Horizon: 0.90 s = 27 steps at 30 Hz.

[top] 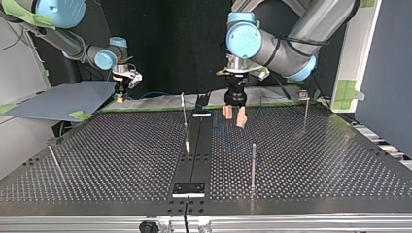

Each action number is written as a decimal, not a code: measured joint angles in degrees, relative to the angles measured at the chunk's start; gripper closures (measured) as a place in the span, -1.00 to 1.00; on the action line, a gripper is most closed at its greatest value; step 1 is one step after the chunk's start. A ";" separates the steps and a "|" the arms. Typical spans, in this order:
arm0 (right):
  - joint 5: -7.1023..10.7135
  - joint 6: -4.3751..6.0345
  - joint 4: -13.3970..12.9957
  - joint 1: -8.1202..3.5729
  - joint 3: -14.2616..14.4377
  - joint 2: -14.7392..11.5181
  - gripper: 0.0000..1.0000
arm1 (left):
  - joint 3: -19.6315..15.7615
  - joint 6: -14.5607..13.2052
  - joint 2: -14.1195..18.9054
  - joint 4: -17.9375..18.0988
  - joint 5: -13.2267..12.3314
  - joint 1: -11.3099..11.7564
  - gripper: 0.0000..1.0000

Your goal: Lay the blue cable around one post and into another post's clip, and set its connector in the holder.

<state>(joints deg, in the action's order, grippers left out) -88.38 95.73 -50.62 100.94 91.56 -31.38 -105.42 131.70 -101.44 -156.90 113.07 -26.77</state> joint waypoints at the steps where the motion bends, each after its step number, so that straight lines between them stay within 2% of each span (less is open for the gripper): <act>1: 0.03 0.00 -0.02 0.00 0.00 0.01 0.95 | 0.00 0.22 0.14 0.15 0.39 0.17 -1.00; 7: 0.19 0.00 -0.09 0.00 -0.01 0.10 0.95 | 0.00 2.05 0.20 2.49 1.27 1.58 -1.00; 12: 0.21 0.00 -0.10 0.00 0.02 0.17 0.95 | 0.01 3.54 0.10 3.95 0.55 3.47 -1.00; 20: 0.36 0.05 -0.18 0.00 -0.02 0.23 0.95 | 0.17 7.21 -0.10 6.49 -3.42 7.40 -1.00; 27: 0.80 0.53 0.08 0.00 -0.29 0.27 0.95 | 2.53 10.61 -2.43 7.40 -7.01 8.56 -1.00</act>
<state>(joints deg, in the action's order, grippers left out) -87.58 96.26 -50.54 100.94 91.27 -31.11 -102.90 142.31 -103.86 -149.49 106.06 -18.21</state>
